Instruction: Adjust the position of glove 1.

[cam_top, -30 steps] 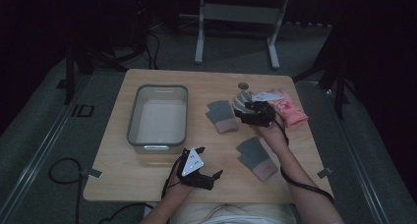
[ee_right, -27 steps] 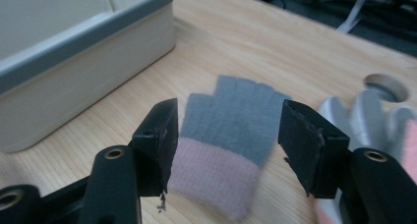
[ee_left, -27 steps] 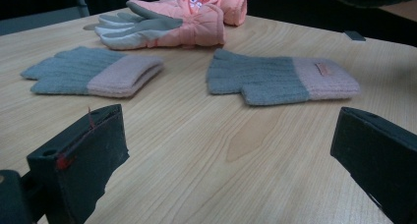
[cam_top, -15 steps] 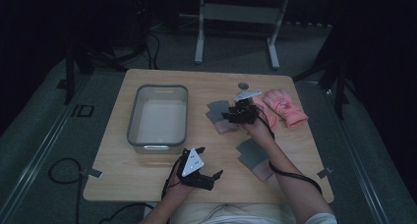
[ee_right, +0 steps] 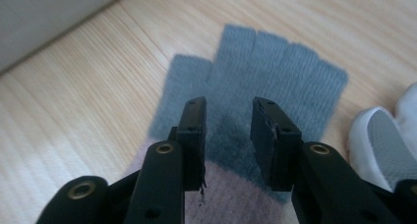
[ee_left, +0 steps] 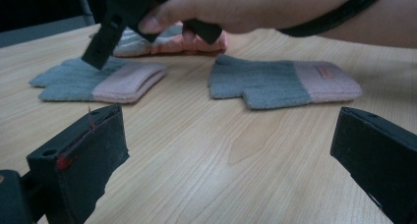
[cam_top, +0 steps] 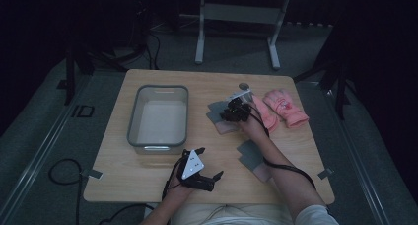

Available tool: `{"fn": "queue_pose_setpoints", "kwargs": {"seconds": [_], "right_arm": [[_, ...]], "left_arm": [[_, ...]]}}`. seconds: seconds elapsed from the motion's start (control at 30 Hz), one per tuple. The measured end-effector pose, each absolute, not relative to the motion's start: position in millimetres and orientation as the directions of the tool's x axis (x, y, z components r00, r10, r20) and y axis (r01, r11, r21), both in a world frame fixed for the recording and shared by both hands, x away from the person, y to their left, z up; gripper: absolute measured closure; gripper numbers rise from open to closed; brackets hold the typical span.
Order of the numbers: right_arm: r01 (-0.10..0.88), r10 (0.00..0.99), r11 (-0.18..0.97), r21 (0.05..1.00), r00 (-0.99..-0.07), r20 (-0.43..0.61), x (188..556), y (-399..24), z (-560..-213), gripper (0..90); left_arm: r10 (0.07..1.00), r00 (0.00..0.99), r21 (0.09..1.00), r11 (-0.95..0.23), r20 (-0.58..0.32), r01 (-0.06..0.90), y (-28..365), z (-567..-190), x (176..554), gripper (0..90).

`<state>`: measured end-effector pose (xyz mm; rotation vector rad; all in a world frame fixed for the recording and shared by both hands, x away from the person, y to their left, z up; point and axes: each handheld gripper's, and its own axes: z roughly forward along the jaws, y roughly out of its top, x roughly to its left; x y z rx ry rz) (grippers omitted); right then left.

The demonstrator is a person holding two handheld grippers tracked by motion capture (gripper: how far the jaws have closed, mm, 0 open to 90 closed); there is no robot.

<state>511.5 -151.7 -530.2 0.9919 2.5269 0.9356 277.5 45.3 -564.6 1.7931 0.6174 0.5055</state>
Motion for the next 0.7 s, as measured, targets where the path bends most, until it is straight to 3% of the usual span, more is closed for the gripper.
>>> {"fn": "queue_pose_setpoints", "kwargs": {"seconds": [0.23,0.43,0.7], "right_arm": [[0.528,0.686,0.570,0.630,-0.728,-0.010,518,-152,-542,67.9],[0.563,0.708,0.552,0.615,-0.706,0.010,519,-150,-542,81.9],[0.634,0.762,0.476,0.609,-0.643,0.075,512,-148,-523,86.1]], "left_arm": [[0.655,0.756,0.964,-0.198,-0.003,0.175,55,-562,280,0.2],[0.653,0.757,0.959,-0.225,0.016,0.174,59,-562,276,0.2],[0.664,0.747,0.959,-0.236,0.041,0.157,60,-563,275,0.2]]}}
